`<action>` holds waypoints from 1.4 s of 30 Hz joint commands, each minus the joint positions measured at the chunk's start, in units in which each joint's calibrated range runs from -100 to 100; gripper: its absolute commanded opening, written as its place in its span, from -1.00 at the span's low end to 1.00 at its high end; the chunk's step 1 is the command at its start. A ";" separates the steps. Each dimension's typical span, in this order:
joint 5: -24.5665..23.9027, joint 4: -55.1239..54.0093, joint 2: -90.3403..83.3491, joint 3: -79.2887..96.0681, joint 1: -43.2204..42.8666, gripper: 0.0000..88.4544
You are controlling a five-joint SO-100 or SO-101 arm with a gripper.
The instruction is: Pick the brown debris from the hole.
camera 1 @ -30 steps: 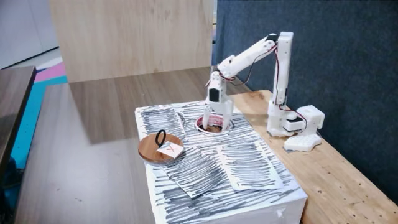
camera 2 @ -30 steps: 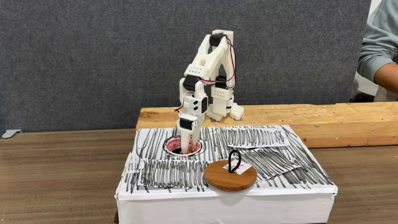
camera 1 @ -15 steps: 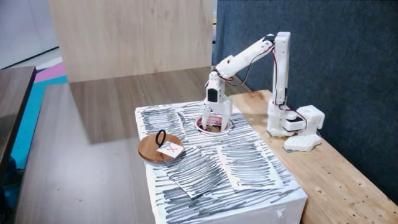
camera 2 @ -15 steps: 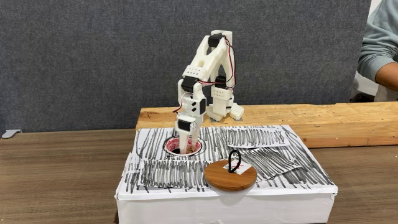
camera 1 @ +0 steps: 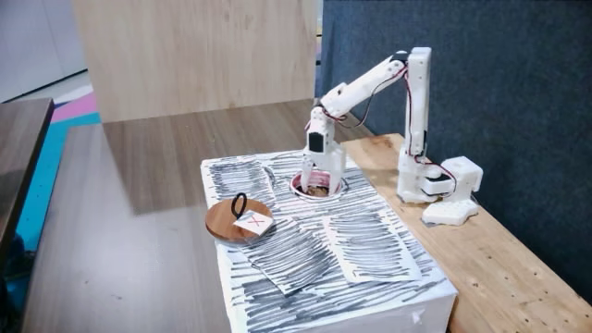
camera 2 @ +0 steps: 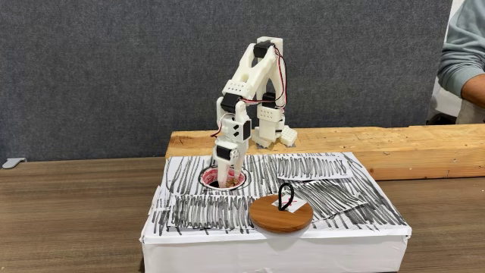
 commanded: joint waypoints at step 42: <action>-1.22 0.61 2.61 -11.13 1.82 -0.98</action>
